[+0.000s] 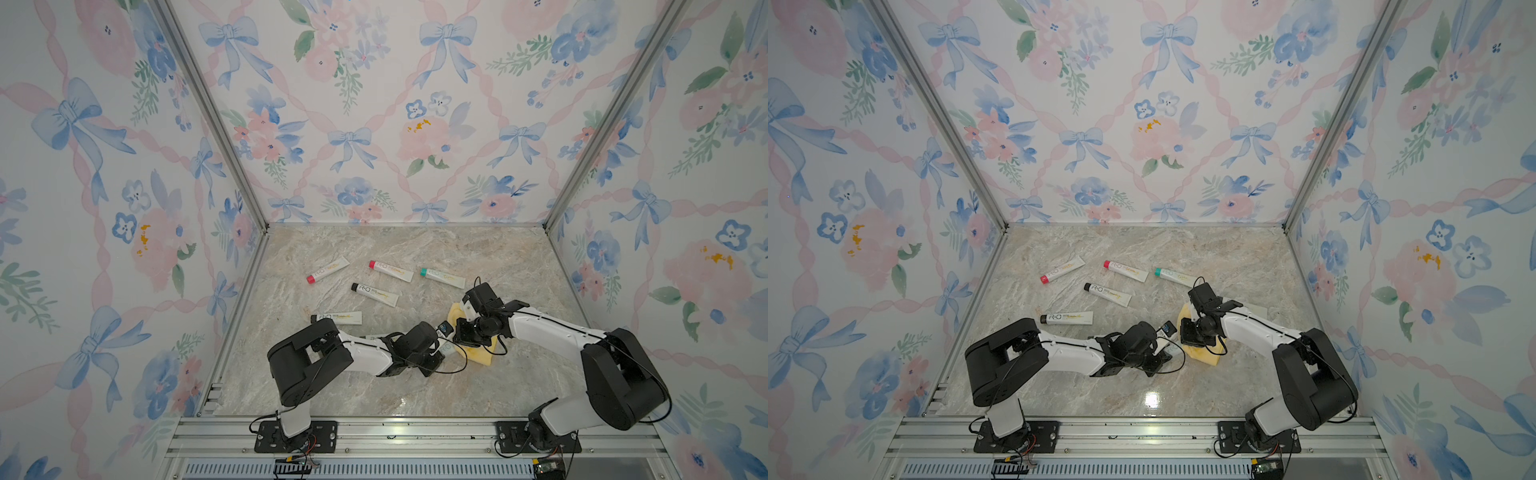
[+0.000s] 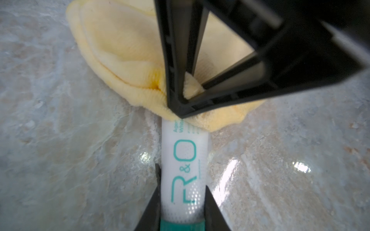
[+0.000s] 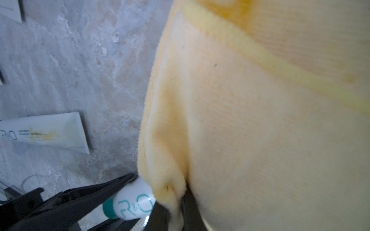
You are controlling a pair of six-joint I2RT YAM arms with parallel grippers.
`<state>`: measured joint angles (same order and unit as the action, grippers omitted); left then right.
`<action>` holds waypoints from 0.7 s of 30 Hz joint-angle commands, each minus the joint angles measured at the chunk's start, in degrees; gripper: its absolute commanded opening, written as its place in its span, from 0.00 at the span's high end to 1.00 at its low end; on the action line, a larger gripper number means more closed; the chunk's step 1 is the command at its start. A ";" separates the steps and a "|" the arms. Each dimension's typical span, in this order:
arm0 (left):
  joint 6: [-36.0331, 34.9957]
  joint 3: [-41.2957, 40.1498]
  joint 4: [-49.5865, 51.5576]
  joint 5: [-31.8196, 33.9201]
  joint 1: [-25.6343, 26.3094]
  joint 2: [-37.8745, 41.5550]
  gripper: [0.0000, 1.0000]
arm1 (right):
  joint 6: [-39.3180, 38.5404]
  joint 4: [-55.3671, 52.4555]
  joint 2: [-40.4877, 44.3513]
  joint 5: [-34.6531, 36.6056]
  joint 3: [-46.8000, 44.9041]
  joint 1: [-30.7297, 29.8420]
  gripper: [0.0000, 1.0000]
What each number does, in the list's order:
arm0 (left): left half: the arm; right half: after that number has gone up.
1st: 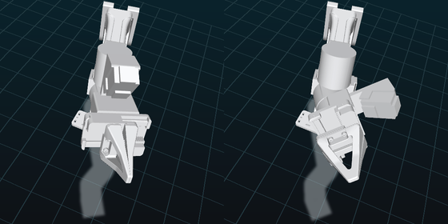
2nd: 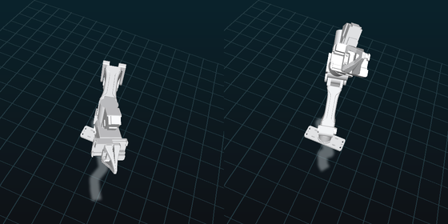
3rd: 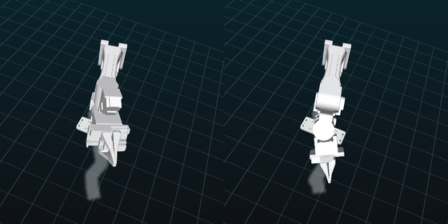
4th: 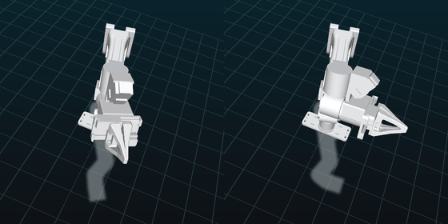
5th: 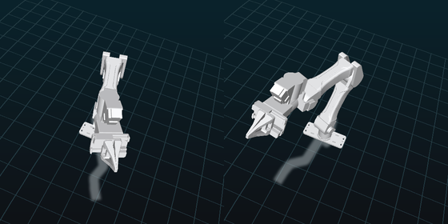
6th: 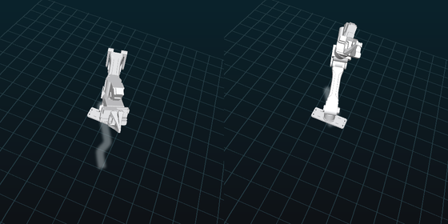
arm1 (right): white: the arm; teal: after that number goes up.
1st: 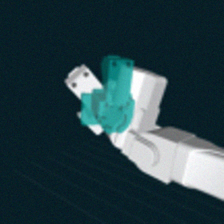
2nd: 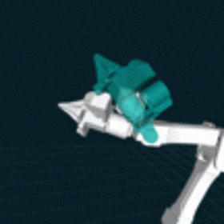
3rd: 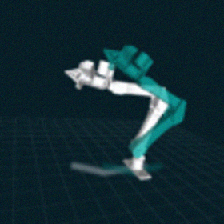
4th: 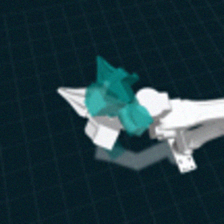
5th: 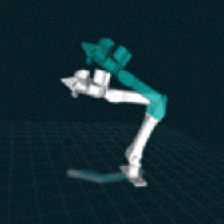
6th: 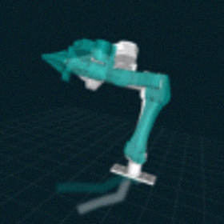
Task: Wipe the surface of the toothpaste tube
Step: Wipe the dirt from the toothpaste tube.
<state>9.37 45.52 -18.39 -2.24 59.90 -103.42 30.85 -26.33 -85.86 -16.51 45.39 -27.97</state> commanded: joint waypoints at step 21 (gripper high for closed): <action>-0.18 -1.04 2.51 1.49 -0.45 -0.82 0.78 | -3.35 -5.89 -4.13 6.51 -0.25 6.34 0.87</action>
<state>9.26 45.52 -18.39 -2.13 59.90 -103.33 28.21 -28.91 -87.44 -12.38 46.11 -19.94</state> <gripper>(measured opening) 0.281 0.127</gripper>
